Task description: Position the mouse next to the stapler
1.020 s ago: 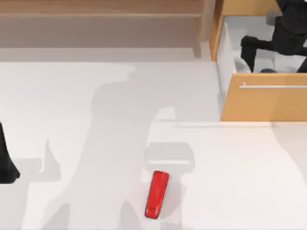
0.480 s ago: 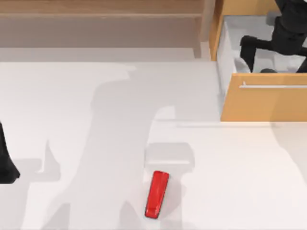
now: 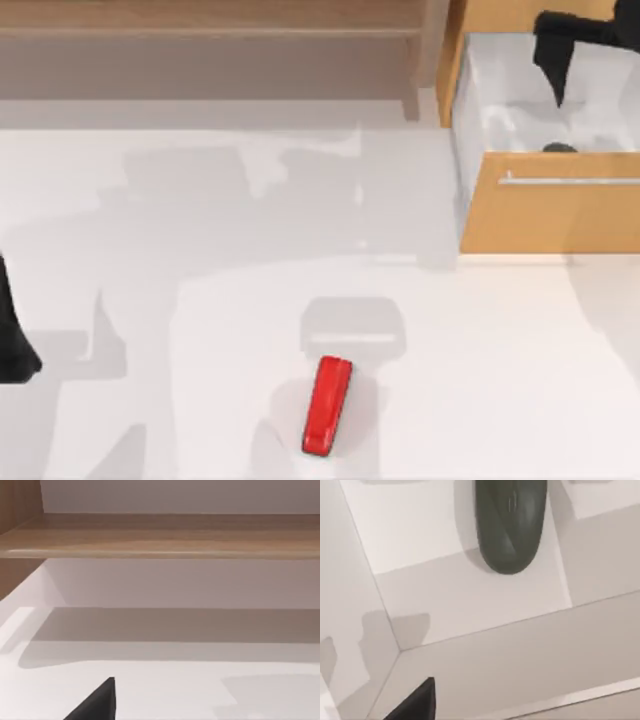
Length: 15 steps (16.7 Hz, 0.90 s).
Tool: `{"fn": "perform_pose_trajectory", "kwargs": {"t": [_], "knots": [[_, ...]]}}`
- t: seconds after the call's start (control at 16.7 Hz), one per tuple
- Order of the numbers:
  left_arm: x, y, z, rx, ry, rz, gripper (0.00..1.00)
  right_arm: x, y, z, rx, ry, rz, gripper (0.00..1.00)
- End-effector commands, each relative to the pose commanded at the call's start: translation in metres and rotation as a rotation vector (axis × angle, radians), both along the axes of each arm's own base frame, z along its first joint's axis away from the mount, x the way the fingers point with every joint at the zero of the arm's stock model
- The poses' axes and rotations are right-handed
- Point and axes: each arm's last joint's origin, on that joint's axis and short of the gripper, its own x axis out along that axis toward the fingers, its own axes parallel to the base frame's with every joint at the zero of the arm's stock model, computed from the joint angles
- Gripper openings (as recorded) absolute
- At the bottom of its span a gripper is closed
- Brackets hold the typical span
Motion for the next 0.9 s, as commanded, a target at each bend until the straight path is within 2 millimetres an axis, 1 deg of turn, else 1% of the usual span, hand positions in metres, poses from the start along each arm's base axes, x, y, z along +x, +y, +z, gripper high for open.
{"fn": "perform_pose_trajectory", "kwargs": {"t": [0.12,0.24,0.3,0.42,0.6,0.72,0.78,0.9], "knots": [[0.000,0.000,0.000,0.000,0.000,0.000,1.00,-0.005,-0.003,0.007,-0.001,0.006,-0.001,1.00],[0.000,0.000,0.000,0.000,0.000,0.000,1.00,-0.001,-0.007,0.001,-0.003,0.007,-0.002,1.00],[0.000,0.000,0.000,0.000,0.000,0.000,1.00,0.004,-0.008,-0.007,-0.005,0.006,-0.001,1.00],[0.000,0.000,0.000,0.000,0.000,0.000,1.00,0.017,-0.010,-0.031,-0.009,0.003,0.002,1.00],[0.000,0.000,0.000,0.000,0.000,0.000,1.00,0.037,-0.007,-0.081,-0.010,0.013,0.007,1.00],[0.000,0.000,0.000,0.000,0.000,0.000,1.00,0.046,-0.006,-0.113,-0.004,0.023,0.004,1.00],[0.000,0.000,0.000,0.000,0.000,0.000,1.00,0.050,-0.006,-0.124,0.001,0.023,0.001,1.00],[0.000,0.000,0.000,0.000,0.000,0.000,1.00,0.055,-0.005,-0.139,0.010,0.020,-0.003,1.00]]}}
